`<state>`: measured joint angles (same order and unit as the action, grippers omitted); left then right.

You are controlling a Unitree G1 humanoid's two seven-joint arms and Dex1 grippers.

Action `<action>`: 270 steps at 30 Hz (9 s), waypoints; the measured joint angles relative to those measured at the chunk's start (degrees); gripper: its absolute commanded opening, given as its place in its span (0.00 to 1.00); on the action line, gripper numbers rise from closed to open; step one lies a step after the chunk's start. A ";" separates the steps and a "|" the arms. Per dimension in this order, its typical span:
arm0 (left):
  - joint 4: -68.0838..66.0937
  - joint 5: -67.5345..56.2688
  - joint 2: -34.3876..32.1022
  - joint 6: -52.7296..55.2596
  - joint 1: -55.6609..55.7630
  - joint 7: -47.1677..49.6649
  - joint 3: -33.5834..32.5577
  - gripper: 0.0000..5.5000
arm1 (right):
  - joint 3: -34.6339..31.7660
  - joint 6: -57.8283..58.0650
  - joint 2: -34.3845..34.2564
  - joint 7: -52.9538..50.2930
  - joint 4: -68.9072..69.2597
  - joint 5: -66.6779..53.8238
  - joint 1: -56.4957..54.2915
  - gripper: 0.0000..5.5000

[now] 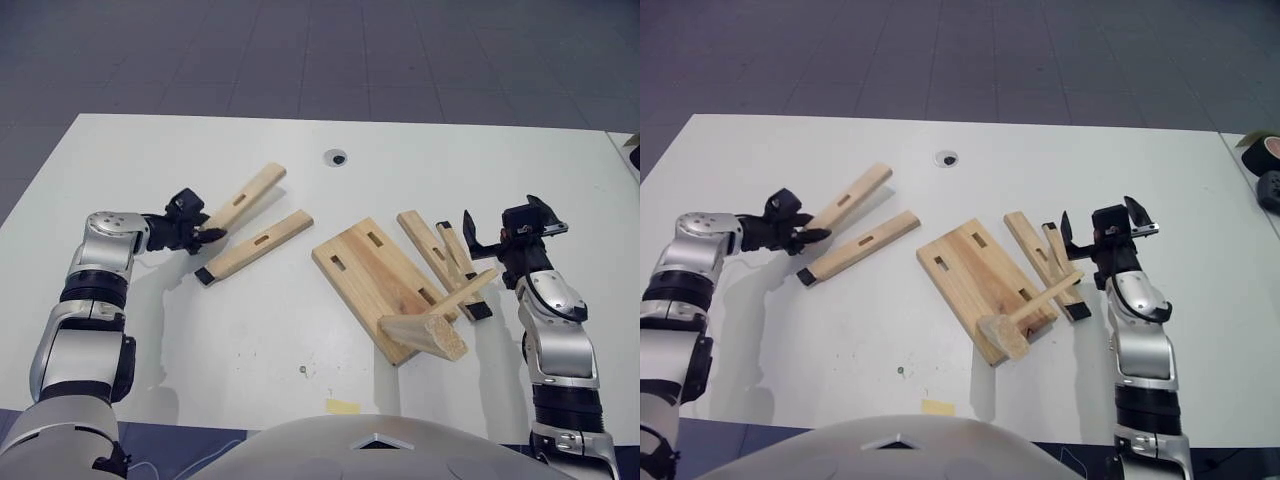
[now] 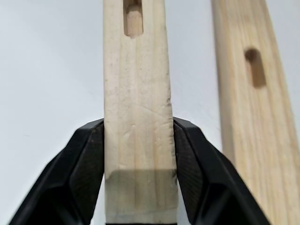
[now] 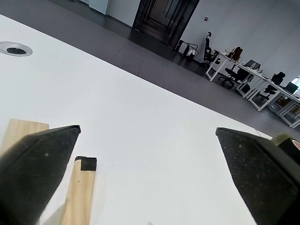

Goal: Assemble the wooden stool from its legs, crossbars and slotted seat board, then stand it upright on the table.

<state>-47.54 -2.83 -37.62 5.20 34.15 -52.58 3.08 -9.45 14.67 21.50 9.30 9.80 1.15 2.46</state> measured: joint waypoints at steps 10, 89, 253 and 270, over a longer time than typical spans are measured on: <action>38.09 -9.24 5.21 3.65 -0.93 13.30 -9.02 0.37 | -3.39 2.85 -1.30 1.92 1.47 -9.91 -8.20 0.98; 65.44 -6.50 10.04 6.57 -7.58 10.66 6.01 0.55 | 0.14 12.52 -10.09 -9.92 24.05 -69.17 -21.12 0.19; 84.09 -17.00 14.34 35.83 -20.26 31.17 16.23 0.39 | -1.01 7.68 -4.94 6.40 11.69 -30.40 -8.81 0.19; 82.29 -15.38 14.11 32.80 -20.68 29.23 16.42 0.39 | 2.17 2.10 -2.55 10.83 12.82 -23.85 -3.02 0.19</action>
<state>34.75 -18.21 -23.51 38.00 13.47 -23.35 19.50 -7.28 16.77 18.95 20.13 22.63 -22.69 -0.56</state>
